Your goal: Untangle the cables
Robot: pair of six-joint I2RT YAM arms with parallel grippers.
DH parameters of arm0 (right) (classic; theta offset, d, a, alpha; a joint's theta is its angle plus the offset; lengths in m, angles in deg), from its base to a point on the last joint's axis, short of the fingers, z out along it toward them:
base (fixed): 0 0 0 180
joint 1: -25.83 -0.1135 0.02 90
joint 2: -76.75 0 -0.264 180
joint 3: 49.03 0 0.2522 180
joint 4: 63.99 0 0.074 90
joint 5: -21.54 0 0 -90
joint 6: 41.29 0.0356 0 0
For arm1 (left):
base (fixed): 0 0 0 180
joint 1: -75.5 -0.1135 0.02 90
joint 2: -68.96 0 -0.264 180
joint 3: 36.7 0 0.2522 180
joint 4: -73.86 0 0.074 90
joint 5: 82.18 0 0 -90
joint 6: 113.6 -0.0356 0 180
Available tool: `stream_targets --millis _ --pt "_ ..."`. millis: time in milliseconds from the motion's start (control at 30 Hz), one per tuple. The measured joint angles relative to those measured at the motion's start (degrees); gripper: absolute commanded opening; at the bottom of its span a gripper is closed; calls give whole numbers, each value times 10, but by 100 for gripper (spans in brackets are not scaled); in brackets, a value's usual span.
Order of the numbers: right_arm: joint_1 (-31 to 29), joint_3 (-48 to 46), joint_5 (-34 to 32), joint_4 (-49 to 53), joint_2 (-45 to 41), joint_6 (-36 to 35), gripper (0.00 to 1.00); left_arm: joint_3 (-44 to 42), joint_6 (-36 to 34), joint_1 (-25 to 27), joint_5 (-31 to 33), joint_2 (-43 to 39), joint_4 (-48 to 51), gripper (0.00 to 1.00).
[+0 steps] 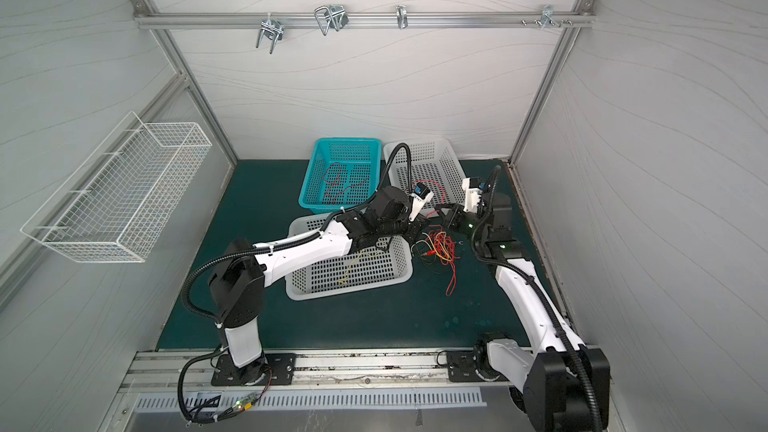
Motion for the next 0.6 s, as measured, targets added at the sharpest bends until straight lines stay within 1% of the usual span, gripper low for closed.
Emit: stream_targets --millis 100,133,200,433,533,600 --pt "0 0 15 -8 5 5 0 5 2 0 3 2 -8 11" --pt "0 0 18 -10 6 7 0 7 3 0 6 3 -10 9" --pt "0 0 25 -12 7 9 0 8 5 0 10 6 -17 0" --pt "1 0 31 -14 7 12 0 9 14 -1 17 15 -32 0" --pt "1 0 26 -13 7 11 11 9 17 -1 27 15 -33 0" --pt "1 0 17 -11 7 10 21 10 19 -1 40 15 -33 0"
